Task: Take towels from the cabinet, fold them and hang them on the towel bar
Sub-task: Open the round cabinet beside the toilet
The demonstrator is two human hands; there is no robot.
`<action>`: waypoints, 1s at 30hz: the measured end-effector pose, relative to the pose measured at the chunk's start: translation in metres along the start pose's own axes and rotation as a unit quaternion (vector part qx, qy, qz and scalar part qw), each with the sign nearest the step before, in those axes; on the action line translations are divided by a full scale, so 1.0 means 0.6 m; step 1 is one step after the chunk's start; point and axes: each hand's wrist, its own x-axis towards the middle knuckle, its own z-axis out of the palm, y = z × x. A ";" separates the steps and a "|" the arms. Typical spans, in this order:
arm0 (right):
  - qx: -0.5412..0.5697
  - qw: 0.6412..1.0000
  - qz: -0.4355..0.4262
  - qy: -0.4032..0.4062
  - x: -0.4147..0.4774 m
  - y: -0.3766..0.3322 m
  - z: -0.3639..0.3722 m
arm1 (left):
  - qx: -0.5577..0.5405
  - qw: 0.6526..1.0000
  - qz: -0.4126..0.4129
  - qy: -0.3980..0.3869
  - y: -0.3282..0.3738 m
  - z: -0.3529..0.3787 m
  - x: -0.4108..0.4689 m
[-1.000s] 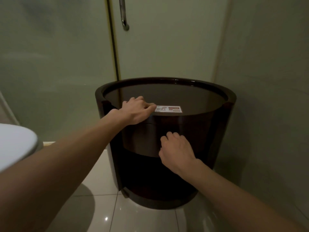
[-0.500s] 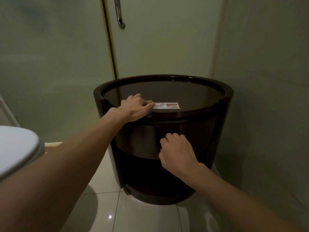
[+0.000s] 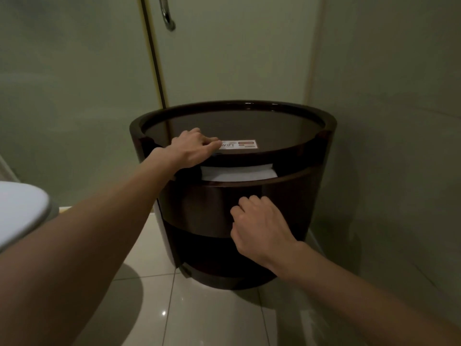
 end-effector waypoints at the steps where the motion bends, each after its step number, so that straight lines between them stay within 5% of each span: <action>1: -0.002 1.000 -0.003 0.002 -0.004 -0.003 -0.001 | -0.003 1.000 -0.003 0.000 -0.002 0.001 0.002; 17: -0.004 0.997 -0.021 0.076 -0.072 -0.030 -0.013 | -0.004 1.000 0.012 -0.010 -0.009 0.002 0.008; 30: -0.025 0.998 -0.033 0.046 -0.115 -0.050 -0.032 | -0.007 1.000 0.020 -0.008 -0.018 0.005 0.015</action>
